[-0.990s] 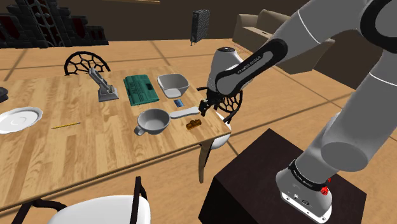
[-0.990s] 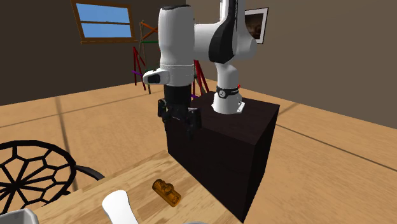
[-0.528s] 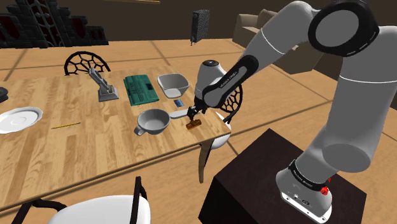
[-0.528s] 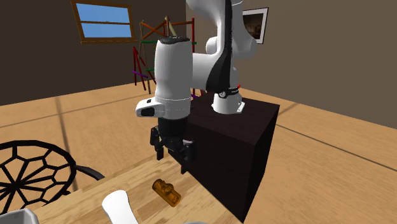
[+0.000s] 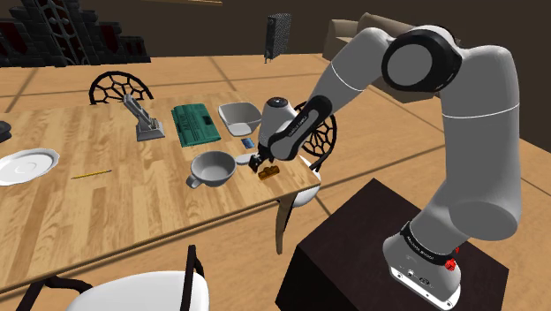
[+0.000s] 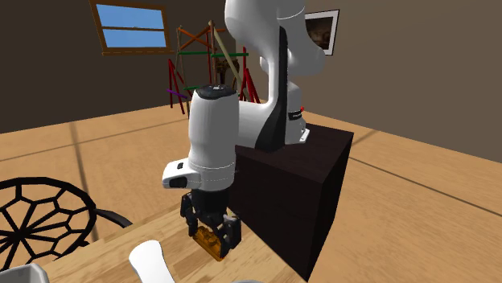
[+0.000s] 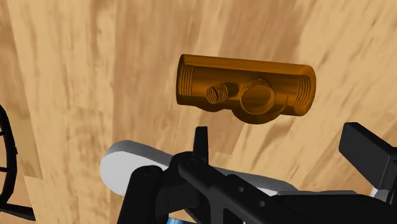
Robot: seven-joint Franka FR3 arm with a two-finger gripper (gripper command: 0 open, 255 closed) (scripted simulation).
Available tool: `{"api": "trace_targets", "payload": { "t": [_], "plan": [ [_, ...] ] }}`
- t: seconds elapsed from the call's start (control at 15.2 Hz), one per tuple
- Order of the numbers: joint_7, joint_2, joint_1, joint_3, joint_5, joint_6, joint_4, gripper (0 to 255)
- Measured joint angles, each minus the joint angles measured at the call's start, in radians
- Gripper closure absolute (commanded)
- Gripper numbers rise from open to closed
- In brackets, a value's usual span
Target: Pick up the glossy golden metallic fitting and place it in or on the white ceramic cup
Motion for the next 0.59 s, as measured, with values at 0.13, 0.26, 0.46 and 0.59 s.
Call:
{"api": "trace_targets", "payload": {
  "t": [0.13, 0.26, 0.46, 0.59],
  "plan": [
    [0.002, 0.032, 0.001, -0.004, -0.003, 0.018, 0.015, 0],
    [0.003, 0.057, 0.003, -0.006, -0.004, 0.029, 0.029, 0],
    [0.004, 0.066, 0.003, -0.008, -0.005, 0.034, 0.034, 0],
    [0.004, 0.068, 0.004, -0.008, -0.005, 0.035, 0.035, 0]
  ]
}}
